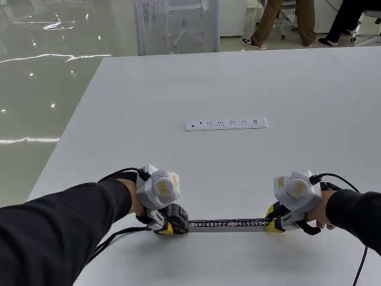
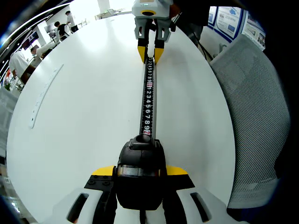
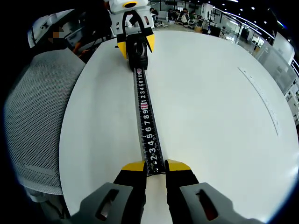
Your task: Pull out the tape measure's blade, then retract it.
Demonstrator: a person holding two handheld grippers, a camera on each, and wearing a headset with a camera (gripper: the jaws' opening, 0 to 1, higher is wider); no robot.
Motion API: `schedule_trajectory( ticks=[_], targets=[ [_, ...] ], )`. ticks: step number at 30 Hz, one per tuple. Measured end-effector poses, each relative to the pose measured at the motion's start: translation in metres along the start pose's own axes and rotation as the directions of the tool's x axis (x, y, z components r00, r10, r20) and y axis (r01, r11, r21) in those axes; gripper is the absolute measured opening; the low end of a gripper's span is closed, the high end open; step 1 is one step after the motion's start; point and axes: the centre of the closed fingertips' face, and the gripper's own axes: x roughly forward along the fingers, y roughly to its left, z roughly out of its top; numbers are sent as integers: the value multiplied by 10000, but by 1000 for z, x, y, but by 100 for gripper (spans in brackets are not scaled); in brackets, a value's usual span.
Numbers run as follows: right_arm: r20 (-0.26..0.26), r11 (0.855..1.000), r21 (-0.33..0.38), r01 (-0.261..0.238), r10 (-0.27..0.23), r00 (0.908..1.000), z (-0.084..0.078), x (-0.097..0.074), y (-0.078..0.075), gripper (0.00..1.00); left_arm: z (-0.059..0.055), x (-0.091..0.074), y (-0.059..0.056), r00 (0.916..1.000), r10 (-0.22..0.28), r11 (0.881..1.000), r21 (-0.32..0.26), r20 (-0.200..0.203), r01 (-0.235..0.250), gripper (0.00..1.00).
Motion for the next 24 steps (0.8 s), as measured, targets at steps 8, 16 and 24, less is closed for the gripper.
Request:
schedule_trajectory(
  ticks=[8,16,24],
  targets=[
    [46,9999,127,92,-93,9999,-9,-6,-1,11,0,0,0,10000,8,10000,7,-5,-8,34],
    [-3,9998,127,125,-125,9999,-12,-8,-1,11,0,0,0,10000,25,10000,17,-23,-25,34],
    [-32,9997,199,137,-136,9999,-17,-10,-3,11,0,0,-1,10000,24,10000,0,-14,-24,34]
  ],
)
